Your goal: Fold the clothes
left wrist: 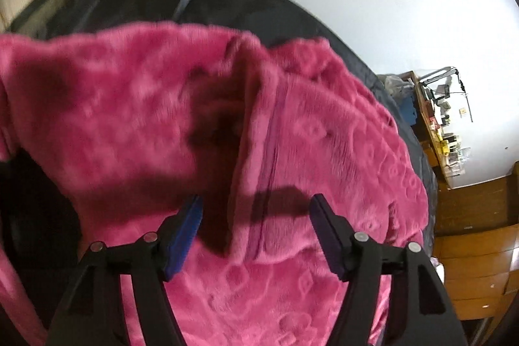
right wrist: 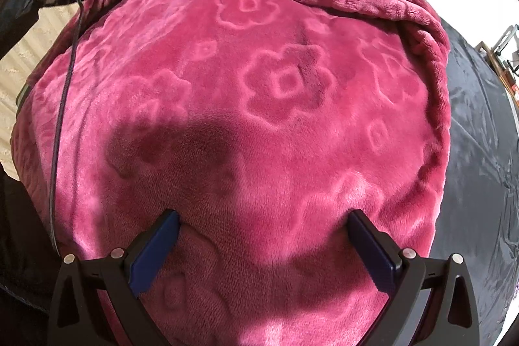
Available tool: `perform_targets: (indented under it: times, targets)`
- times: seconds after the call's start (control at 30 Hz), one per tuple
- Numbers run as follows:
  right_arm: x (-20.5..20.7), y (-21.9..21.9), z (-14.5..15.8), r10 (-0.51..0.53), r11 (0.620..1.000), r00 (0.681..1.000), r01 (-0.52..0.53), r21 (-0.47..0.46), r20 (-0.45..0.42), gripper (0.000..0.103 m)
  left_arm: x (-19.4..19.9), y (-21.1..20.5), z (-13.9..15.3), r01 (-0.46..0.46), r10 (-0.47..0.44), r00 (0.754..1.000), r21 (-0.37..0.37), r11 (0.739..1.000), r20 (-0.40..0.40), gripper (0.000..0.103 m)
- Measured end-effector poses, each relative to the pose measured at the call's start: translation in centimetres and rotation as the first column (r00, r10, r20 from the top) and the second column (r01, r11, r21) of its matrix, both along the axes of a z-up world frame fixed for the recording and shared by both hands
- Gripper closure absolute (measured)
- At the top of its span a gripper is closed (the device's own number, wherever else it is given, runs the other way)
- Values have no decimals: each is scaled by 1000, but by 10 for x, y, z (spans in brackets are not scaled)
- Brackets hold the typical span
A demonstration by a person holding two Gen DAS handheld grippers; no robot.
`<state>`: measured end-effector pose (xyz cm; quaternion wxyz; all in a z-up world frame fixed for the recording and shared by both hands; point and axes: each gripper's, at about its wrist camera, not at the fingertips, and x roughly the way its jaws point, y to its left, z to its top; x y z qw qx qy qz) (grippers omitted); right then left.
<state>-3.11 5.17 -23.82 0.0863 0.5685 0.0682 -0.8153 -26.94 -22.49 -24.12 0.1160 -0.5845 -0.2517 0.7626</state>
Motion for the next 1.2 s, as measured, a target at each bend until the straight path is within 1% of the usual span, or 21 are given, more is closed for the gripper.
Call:
perform_targets:
  times: [0.1,0.13,0.2,0.23,0.27,0.3,0.33,0.4,0.47,0.5,0.53,0.57,0.6,0.7,0.8,0.87,0.9,1.0,1.1,1.2]
  targets:
    - [-2,-1,0,0,1000,1000,0,0,0,0,5,3,-6,1,-1,1000,56,998,3,31]
    - [-5,-4,0,0,1000,1000,0,0,0,0,6,7,-5,16,-15,1000,54,998,-7,32]
    - [-13,-1,-1,0,1000,1000,0,0,0,0,7,15,-2,50,-50,999,32,998,-22,56]
    - [-14,0,-1,1,1000,1000,-1,0,0,0,6,20,0,69,-69,997,15,997,-23,85]
    - [-15,0,-1,1,1000,1000,-1,0,1,0,6,23,2,82,-82,996,12,997,-20,93]
    - [-16,0,-1,1,1000,1000,-1,0,1,0,7,23,7,87,-86,996,7,996,-30,93]
    - [-25,-4,-2,1,1000,1000,-1,0,1,0,7,23,13,89,-89,995,1,996,-44,93]
    - [-57,-7,-3,-1,1000,1000,1,0,1,0,7,17,30,90,-92,992,-21,996,-85,93]
    - [-65,-8,-3,-1,1000,1000,1,0,-2,0,5,12,51,88,-96,988,-70,994,-121,93]
    - [-63,-8,-5,-1,1000,1000,1,-1,-4,0,4,10,59,88,-102,985,-101,991,-136,93]
    - [-38,-8,-10,-1,1000,1000,1,-1,-6,0,3,9,66,89,-108,983,-133,987,-150,95]
    - [-22,-8,-14,0,1000,1000,0,-1,-7,0,1,8,73,88,-115,980,-165,982,-163,95]
    - [-18,-9,-15,0,1000,1000,0,-1,-8,0,0,6,80,87,-123,977,-197,977,-176,95]
    - [-14,-10,-17,0,1000,1000,0,-1,-8,0,1,2,77,105,-141,977,-213,971,-158,95]
    - [-15,-13,-15,-12,1000,1000,12,5,15,0,7,7,60,137,-167,979,-229,964,-116,95]
    - [-15,-17,-11,-28,1000,999,28,11,36,0,9,10,51,144,-168,981,-219,965,-98,95]
    - [-16,-15,-7,-44,999,999,43,15,26,0,9,12,47,146,-168,982,-213,966,-89,95]
    - [-30,2,18,-112,993,991,115,36,-79,0,12,16,35,152,-167,984,-193,969,-62,95]
    - [-55,30,41,-217,969,960,234,77,-179,0,11,18,34,139,-154,986,-198,970,-65,95]
    - [-70,50,62,-296,940,929,325,107,-224,0,10,18,38,125,-146,986,-218,968,-80,93]
